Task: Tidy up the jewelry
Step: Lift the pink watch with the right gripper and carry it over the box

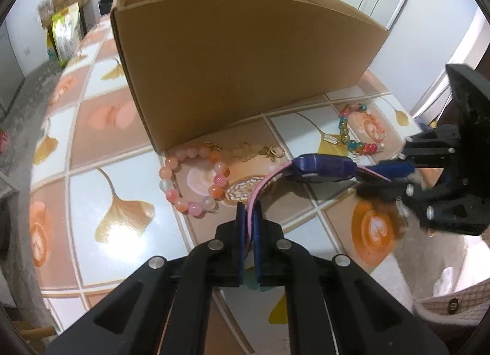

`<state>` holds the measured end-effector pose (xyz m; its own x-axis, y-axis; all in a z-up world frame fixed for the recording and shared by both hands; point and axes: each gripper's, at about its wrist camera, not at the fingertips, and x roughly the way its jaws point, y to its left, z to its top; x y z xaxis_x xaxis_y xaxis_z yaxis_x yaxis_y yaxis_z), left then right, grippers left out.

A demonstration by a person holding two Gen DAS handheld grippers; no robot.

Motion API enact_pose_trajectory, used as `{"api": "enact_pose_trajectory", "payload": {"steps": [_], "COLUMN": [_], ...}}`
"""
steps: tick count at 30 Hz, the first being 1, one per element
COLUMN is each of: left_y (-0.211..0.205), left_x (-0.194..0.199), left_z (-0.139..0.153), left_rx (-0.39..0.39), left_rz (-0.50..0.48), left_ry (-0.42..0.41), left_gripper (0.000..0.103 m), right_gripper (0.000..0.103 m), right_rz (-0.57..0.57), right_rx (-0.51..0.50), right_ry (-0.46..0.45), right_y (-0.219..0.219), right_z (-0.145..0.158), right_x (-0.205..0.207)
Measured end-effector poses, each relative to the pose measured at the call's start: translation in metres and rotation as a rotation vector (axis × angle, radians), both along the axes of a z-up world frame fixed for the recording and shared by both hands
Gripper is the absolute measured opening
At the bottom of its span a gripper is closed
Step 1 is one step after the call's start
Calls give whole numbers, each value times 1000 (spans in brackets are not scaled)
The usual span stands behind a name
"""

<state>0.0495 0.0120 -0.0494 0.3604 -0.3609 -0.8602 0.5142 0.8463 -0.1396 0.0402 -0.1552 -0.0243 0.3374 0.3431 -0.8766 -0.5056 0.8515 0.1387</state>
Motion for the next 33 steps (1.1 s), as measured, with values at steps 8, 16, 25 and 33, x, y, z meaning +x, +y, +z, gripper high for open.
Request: {"api": "enact_pose_trajectory", "payload": {"steps": [8, 16, 25, 33], "left_y": [2, 5, -37, -65], "left_x": [-17, 19, 181, 256], "left_z": [53, 167, 113, 45], "left_rx": [-50, -154, -51, 96], "left_rz": [-1, -10, 41, 113], "left_ry": [-122, -317, 77, 331], "left_gripper": [3, 3, 3, 6], "right_gripper": [3, 3, 3, 6], "right_rz": [-85, -114, -204, -246], "right_rx": [30, 134, 99, 23], "right_ry": [-118, -174, 268, 432], "right_y": [-8, -33, -53, -71], "right_z": [54, 143, 70, 17], "right_x": [-10, 70, 220, 275]}}
